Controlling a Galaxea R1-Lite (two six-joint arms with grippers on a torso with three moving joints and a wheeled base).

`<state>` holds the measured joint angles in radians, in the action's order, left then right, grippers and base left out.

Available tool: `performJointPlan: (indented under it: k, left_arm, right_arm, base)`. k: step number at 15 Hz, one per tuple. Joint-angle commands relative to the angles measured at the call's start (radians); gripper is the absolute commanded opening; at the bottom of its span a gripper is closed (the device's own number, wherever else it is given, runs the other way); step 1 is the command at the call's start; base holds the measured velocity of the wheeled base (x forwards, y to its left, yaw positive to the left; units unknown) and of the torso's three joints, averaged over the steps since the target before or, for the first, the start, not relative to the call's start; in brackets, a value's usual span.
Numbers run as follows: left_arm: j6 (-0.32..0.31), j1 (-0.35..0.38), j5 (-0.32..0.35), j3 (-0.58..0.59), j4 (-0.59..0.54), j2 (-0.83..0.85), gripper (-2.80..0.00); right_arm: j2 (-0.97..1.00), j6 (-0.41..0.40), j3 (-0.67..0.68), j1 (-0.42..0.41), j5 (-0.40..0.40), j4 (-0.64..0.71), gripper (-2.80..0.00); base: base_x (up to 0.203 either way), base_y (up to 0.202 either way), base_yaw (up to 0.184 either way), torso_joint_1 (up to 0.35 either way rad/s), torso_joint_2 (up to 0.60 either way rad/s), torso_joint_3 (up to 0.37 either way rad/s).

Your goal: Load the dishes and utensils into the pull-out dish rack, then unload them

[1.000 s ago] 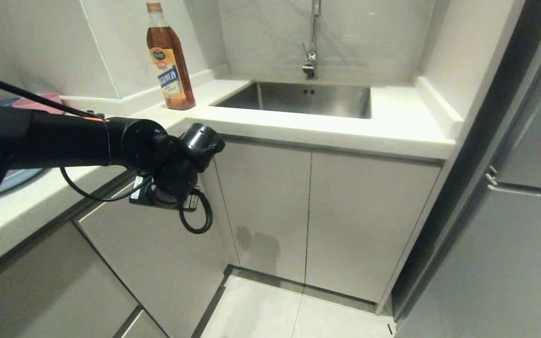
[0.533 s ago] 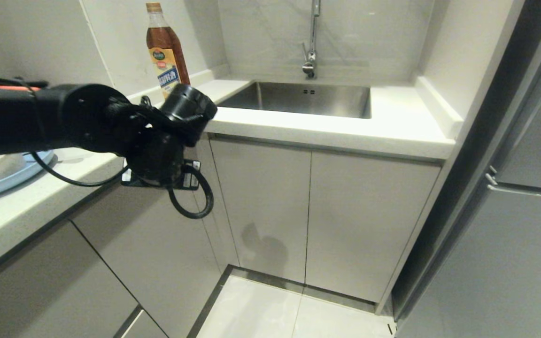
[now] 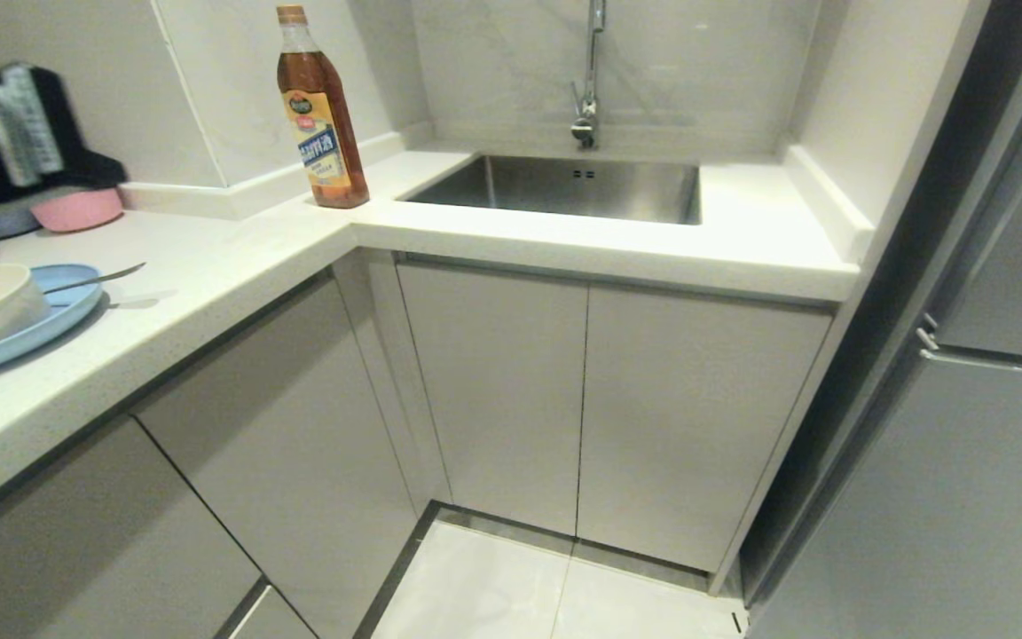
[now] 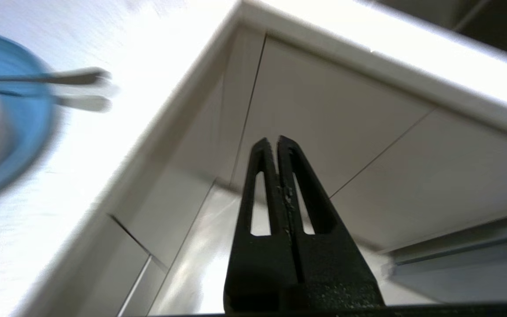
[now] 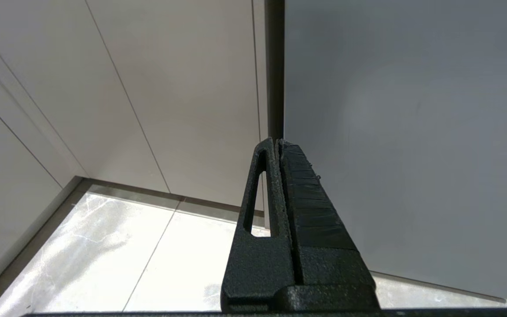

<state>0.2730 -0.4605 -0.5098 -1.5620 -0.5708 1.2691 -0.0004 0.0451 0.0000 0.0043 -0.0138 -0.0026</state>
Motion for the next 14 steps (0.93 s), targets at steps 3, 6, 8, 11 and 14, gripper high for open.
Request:
performJointPlan:
  k: [3, 6, 8, 11, 14]
  left_arm:
    - [-0.091, 0.226, 0.21, 0.109, 0.034, -0.359, -2.8]
    - [-0.225, 0.355, 0.316, 0.34, 0.109, -0.625, -2.8]
    - [-0.306, 0.402, 0.371, 0.582, 0.177, -0.833, -2.8]
    - [-0.374, 0.439, 0.409, 0.878, 0.228, -1.101, -2.8]
    - [-0.406, 0.454, 0.421, 1.13, 0.277, -1.264, -2.8]
  right_arm:
    - [0.0, 0.001, 0.0, 0.0, 0.0, 0.0, -2.8]
    - [0.0, 0.001, 0.0, 0.0, 0.0, 0.0, -2.8]
    - [0.0, 0.001, 0.0, 0.0, 0.0, 0.0, -2.8]
    - [0.0, 0.001, 0.0, 0.0, 0.0, 0.0, -2.8]
    - [0.0, 0.001, 0.0, 0.0, 0.0, 0.0, -2.8]
  base:
    - [0.0, 0.0, 0.0, 0.0, 0.0, 0.0]
    - [0.0, 0.0, 0.0, 0.0, 0.0, 0.0]
    - [0.0, 0.0, 0.0, 0.0, 0.0, 0.0]
    - [0.0, 0.0, 0.0, 0.0, 0.0, 0.0]
    - [0.0, 0.0, 0.0, 0.0, 0.0, 0.0]
